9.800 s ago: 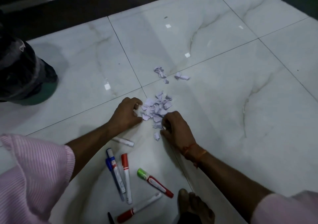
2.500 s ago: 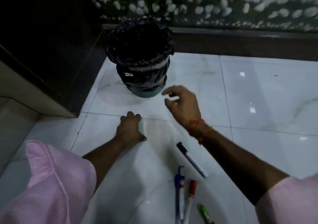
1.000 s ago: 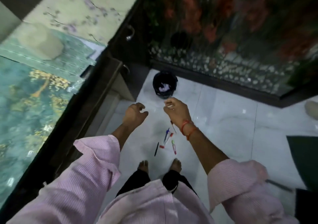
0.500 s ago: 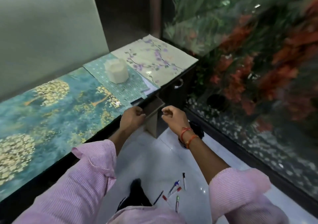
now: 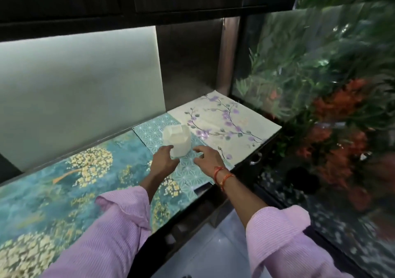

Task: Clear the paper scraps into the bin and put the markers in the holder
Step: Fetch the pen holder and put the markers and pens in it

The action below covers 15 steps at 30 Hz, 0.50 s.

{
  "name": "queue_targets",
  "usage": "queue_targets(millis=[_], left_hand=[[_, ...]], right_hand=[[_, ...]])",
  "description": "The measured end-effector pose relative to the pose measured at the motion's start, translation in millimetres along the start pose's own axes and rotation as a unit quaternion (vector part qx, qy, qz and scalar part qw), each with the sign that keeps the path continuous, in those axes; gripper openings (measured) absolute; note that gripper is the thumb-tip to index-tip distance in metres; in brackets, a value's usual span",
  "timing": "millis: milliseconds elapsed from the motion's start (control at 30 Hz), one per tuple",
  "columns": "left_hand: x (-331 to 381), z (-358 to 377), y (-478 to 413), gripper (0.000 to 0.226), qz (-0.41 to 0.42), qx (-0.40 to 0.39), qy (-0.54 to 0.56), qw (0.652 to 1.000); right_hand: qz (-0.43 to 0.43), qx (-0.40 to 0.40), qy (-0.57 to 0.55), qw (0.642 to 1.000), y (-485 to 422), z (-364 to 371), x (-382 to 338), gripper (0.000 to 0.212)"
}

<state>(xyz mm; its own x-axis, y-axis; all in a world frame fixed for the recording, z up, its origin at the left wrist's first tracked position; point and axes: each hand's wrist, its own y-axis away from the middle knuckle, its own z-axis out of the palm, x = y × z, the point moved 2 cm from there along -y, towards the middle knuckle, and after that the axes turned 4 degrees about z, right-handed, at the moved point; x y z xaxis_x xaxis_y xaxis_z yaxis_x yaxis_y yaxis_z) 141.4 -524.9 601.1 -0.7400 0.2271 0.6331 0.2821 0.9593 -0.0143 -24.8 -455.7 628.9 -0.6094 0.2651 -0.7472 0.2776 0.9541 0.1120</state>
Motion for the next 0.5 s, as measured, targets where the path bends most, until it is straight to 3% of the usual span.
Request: queue_targets(millis=[133, 300, 500], left_hand=[[-9, 0, -42, 0.069, 0.025, -0.026, -0.026, 0.999], [-27, 2, -80, 0.066, 0.011, 0.018, -0.020, 1.000], [-44, 10, -109, 0.044, 0.010, 0.032, -0.035, 0.999]], right_hand=[[0.011, -0.003, 0.022, 1.000, -46, 15, -9, 0.051], [-0.001, -0.016, 0.058, 0.998, -88, 40, -13, 0.054], [0.002, -0.022, 0.088, 0.996, -132, 60, -18, 0.059]])
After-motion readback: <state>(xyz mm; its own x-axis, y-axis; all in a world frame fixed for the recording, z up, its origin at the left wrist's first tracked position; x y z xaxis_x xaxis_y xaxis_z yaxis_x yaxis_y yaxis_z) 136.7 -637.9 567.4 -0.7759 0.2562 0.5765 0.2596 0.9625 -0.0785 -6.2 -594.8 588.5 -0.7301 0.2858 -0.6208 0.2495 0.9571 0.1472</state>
